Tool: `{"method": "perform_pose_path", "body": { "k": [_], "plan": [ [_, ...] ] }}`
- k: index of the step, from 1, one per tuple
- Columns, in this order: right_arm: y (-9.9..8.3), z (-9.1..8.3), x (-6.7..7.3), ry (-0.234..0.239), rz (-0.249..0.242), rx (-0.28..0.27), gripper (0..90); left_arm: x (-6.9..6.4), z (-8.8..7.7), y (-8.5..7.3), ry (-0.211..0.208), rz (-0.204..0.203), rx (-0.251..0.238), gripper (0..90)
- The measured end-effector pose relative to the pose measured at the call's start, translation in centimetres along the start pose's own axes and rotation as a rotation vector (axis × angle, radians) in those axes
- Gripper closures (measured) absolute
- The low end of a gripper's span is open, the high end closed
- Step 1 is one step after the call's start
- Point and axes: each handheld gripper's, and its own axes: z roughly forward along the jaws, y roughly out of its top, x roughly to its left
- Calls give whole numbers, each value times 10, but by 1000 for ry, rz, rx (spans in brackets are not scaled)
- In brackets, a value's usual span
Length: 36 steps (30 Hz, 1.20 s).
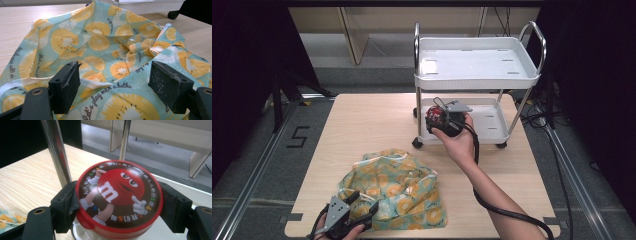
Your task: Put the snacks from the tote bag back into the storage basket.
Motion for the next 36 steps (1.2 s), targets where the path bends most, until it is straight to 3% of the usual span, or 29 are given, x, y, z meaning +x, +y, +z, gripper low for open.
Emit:
{"method": "perform_pose_path", "body": {
  "k": [10, 18, 24, 29, 36],
  "plan": [
    [-1, 3, -1, -10, 4, 3, 266, 0, 0, 0, 3, 2, 5, 242],
    [-1, 7, -5, -23, -25, -2, 266, 0, 0, 0, 4, 0, 3, 242],
    [-2, 8, -4, -21, 0, 11, 267, 0, 0, 0, 0, 7, 2, 242],
    [-3, 12, -5, -22, -19, 12, 266, 0, 0, 0, 0, 6, 3, 242],
    [-5, 15, -4, -22, -10, 13, 266, 0, 0, 0, 5, 0, 9, 242]
  ]
}}
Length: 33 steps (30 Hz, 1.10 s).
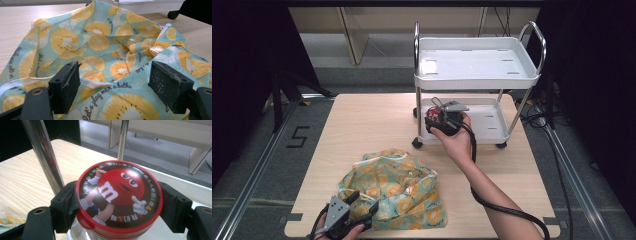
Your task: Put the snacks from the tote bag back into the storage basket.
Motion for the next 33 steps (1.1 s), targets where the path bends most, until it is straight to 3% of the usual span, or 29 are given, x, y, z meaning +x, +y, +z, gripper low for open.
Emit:
{"method": "perform_pose_path", "body": {
  "k": [13, 15, 21, 22, 25, 28, 30, 31, 32, 33],
  "plan": [
    [-2, 4, 0, 4, 1, 10, 266, 1, 0, 0, -1, -3, -4, 242],
    [-4, 6, 3, -7, 28, 20, 266, 1, 0, 0, -1, -2, -4, 242],
    [-6, 8, 0, 5, -8, 12, 266, 1, 0, 0, -1, -3, -3, 242],
    [-6, 7, 2, 11, 14, 24, 266, 1, 0, 0, -2, -3, -4, 242],
    [-7, 8, 2, 10, 9, 25, 266, 1, 0, 0, -2, 1, -4, 242],
    [-8, 9, 4, 5, 35, 30, 266, 1, 0, 0, -1, -4, -4, 242],
    [-9, 12, 3, 2, 9, 26, 266, 1, 0, 0, -1, -2, -3, 242],
    [-10, 11, 6, -3, 47, 38, 266, 1, 1, 0, -2, -3, -4, 242],
    [-10, 11, 4, -6, 19, 33, 266, 1, 1, 0, -5, -6, -7, 242],
    [-10, 11, 4, -6, 24, 35, 266, 1, 0, 0, -1, -4, -4, 242]
  ]
}}
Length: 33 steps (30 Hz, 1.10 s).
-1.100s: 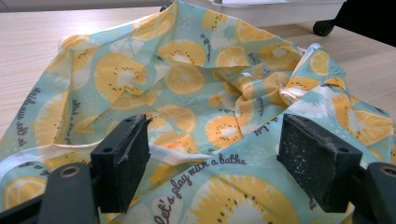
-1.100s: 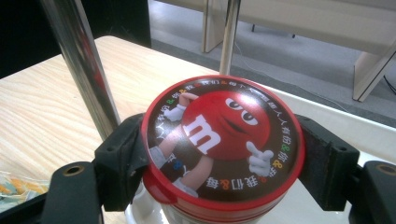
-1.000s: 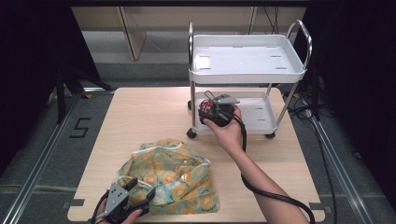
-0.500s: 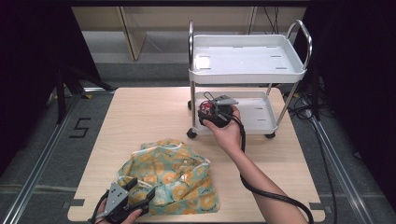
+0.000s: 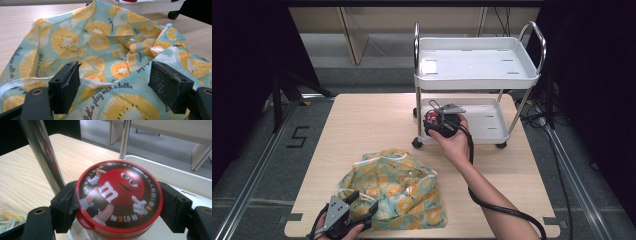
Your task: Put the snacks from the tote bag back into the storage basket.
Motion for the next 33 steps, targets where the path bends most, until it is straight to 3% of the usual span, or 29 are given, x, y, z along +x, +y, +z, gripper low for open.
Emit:
{"method": "perform_pose_path", "body": {
  "k": [2, 3, 6, 8, 11, 12, 14, 20, 21, 23, 25, 29, 30, 31, 33],
  "plan": [
    [-1, 1, 2, 3, 26, 9, 266, 0, 0, 0, 0, 0, 1, 242],
    [-1, 2, 0, 1, -2, 3, 266, 0, 0, 0, 0, 2, 2, 242],
    [-2, 4, -1, 9, -26, -4, 266, 1, 0, 0, -4, 1, -2, 242],
    [-3, 3, 2, 6, 23, 12, 266, 0, 0, 0, -4, 0, -2, 242],
    [-3, 6, 0, 5, -25, -7, 266, 1, 0, 0, -3, 1, -2, 242],
    [-4, 4, 3, 1, 23, 22, 266, 1, 0, 0, -3, 1, -2, 242],
    [-5, 6, 1, 6, -5, 6, 266, 0, 0, 0, -3, 0, -2, 242],
    [-8, 9, 3, 4, 25, 24, 266, 1, 0, 0, -4, 0, -3, 242],
    [-8, 9, 1, 2, -2, 19, 266, 1, 0, 0, -4, 0, -3, 241],
    [-9, 10, 3, -2, 16, 21, 266, 1, 0, 0, -4, 0, -3, 242],
    [-9, 13, 1, 9, -27, 17, 266, 1, 0, 0, -4, -1, -3, 242],
    [-10, 12, 5, -3, 21, 40, 266, 1, 0, 0, -4, -2, -3, 242],
    [-10, 12, 5, -2, 17, 39, 266, 1, 0, 0, -4, 0, -3, 242],
    [-10, 14, 3, -1, -17, 28, 266, 1, 0, 0, -4, 0, -3, 242],
    [-11, 13, 5, -2, 16, 41, 266, 1, 0, 0, -4, -1, -3, 242]
  ]
}}
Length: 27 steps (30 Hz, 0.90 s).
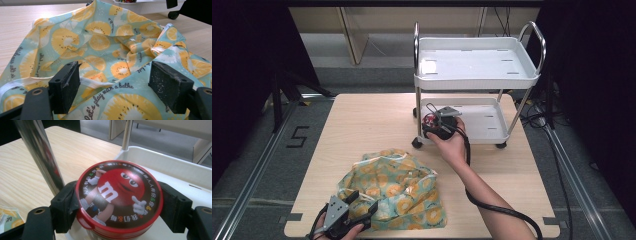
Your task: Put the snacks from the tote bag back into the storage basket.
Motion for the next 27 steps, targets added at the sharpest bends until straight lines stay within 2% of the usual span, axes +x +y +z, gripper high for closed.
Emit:
{"method": "perform_pose_path", "body": {
  "k": [1, 2, 3, 4, 6, 8, 9, 11, 13, 14, 15, 16, 19, 21, 24, 26, 27],
  "plan": [
    [0, 2, -3, 1, -46, -21, 266, 0, 0, 0, 0, 0, 0, 242],
    [-1, 1, 0, -2, 3, 2, 266, 0, 0, 0, 0, 0, 0, 242],
    [-1, 2, -2, 4, -27, -9, 266, 0, 0, 0, -1, 0, 0, 242],
    [-2, 2, -1, 3, -13, -8, 266, 0, 0, 0, 0, -3, -1, 242],
    [-2, 3, -3, -1, -35, -8, 266, 0, 0, 0, 0, -2, 0, 242],
    [-3, 3, 0, 0, -1, 7, 266, 0, 0, 0, 0, -1, 0, 242],
    [-4, 3, -2, 4, -21, -2, 266, 0, 0, 0, -2, 3, 0, 242],
    [-4, 4, 1, 7, 3, 2, 266, 1, 0, 0, -2, 5, 0, 242],
    [-5, 5, 1, 4, 4, 9, 265, 0, 0, 0, -2, 3, 0, 242],
    [-5, 5, 1, 1, 4, 11, 265, 0, 0, 0, -1, -2, -1, 242],
    [-5, 6, -2, 2, -30, 2, 265, 1, 0, 0, -2, 5, 0, 242],
    [-5, 6, 0, 1, -11, 10, 265, 1, 0, 0, -2, 4, 0, 242],
    [-7, 8, -2, 11, -31, 4, 265, 1, 0, 0, -2, 6, 0, 242],
    [-9, 8, 0, 5, -5, 21, 265, 1, 0, 0, -2, 4, 0, 242],
    [-9, 10, -2, 6, -33, 10, 264, 1, 0, 0, -3, 4, 0, 242],
    [-9, 7, 0, 17, 4, 22, 264, 1, 0, 0, -2, 5, 3, 242],
    [-9, 8, 1, 2, 9, 25, 264, 1, 0, 0, -2, 2, 1, 242]
  ]
}}
